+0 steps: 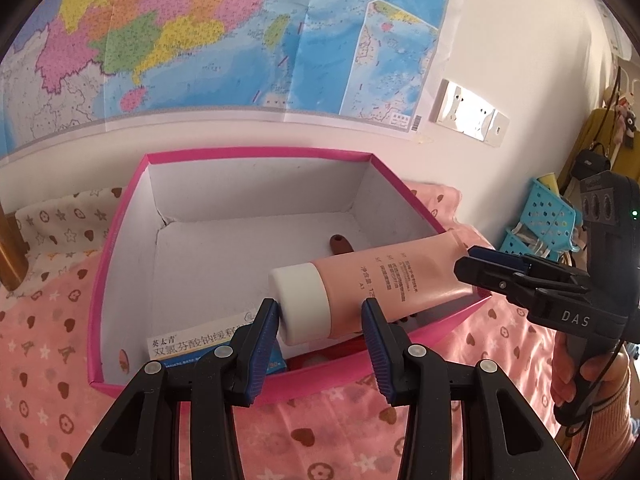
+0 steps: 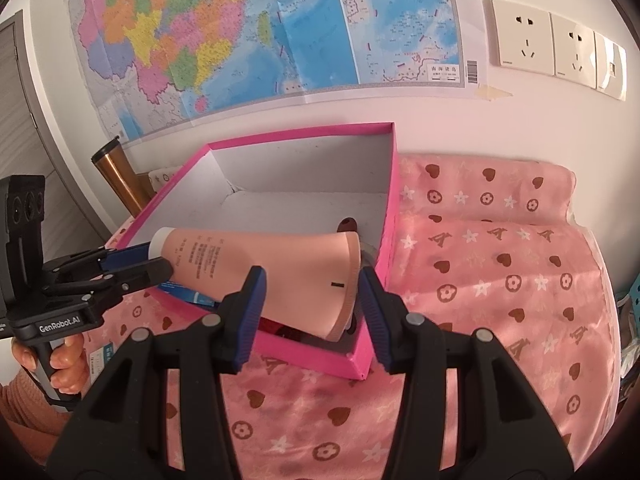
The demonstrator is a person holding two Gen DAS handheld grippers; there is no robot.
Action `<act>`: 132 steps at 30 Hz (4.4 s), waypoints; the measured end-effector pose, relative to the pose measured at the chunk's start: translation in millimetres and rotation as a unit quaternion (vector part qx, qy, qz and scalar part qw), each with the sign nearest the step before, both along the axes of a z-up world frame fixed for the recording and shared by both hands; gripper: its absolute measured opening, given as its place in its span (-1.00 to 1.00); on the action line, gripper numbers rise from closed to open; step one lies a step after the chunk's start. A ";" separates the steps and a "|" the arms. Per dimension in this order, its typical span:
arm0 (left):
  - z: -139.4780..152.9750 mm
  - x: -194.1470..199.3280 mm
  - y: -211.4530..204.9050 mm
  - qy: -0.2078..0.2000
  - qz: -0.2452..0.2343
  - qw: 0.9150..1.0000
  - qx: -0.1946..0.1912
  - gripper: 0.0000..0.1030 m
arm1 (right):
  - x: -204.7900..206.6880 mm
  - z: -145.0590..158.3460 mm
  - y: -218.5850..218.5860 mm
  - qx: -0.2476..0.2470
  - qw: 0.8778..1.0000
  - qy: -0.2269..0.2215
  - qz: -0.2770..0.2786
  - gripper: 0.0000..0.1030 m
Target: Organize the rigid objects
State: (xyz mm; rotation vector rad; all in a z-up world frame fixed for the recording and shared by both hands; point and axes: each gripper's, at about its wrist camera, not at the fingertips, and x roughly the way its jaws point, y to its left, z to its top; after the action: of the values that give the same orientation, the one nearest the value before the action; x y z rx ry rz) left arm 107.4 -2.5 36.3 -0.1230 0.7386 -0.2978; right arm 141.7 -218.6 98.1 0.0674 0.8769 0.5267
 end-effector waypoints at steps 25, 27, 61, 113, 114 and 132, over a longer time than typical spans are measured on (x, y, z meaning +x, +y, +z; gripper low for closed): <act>-17.2 19.3 -5.2 0.012 -0.019 1.000 0.014 -0.17 | -2.6 2.0 8.5 -0.028 0.999 -0.013 -0.018 0.03; -14.2 11.8 -3.7 0.001 -0.013 1.000 0.020 -0.13 | -8.1 3.6 8.0 -0.018 1.000 -0.014 -0.014 0.03; -77.0 -133.3 119.0 0.082 0.101 0.991 0.020 0.12 | -162.2 -84.8 156.8 0.102 0.920 0.200 0.321 -0.07; -59.3 -134.5 78.6 0.080 0.010 0.996 -0.029 -0.17 | -109.1 -73.1 123.6 0.046 0.982 0.121 0.141 -0.29; -56.3 -133.3 78.8 0.075 0.009 0.997 -0.030 -0.17 | -108.6 -70.8 122.4 0.047 0.982 0.119 0.140 -0.29; -12.5 -114.0 77.9 0.004 0.009 0.999 -0.030 -0.17 | -95.3 -28.3 109.1 0.055 0.988 0.060 0.129 -0.29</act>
State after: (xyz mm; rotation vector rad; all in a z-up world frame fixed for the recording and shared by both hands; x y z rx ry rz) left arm -6.6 75.4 23.8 -0.1877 0.7373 -0.3030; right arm 46.5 -109.6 69.8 0.0864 0.9794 0.8200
